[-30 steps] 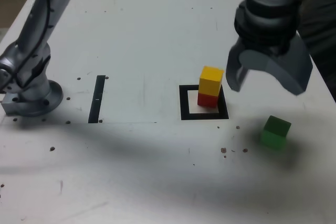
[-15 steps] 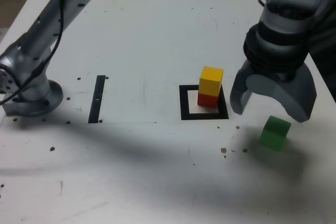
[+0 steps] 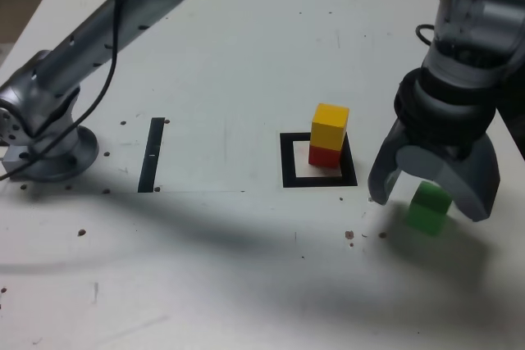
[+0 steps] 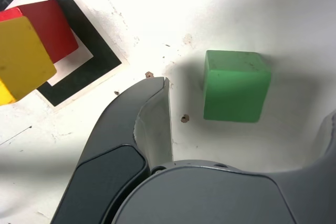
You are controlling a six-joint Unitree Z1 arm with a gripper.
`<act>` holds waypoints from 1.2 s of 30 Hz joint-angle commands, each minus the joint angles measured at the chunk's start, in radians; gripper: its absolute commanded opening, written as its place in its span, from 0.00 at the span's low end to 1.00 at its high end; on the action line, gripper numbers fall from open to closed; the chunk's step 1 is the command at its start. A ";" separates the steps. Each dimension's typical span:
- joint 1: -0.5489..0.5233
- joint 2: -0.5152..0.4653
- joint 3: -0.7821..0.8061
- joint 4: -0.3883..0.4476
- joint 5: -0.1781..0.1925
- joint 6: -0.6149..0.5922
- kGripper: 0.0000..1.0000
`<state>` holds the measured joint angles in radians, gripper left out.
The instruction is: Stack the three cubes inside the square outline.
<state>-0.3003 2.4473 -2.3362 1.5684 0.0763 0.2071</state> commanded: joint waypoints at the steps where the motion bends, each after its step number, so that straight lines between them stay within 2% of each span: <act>1: -0.002 0.012 -0.016 0.016 -0.001 -0.002 0.94; 14: -0.002 0.059 -0.063 0.029 -0.015 -0.004 0.85; 26: 0.000 0.081 -0.085 0.044 -0.018 -0.027 0.60; 32: -0.004 0.081 -0.106 0.020 -0.006 -0.022 0.31; 36: -0.005 0.083 -0.107 0.017 -0.008 -0.020 0.28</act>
<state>-0.3026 2.5269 -2.4401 1.5787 0.0704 0.1856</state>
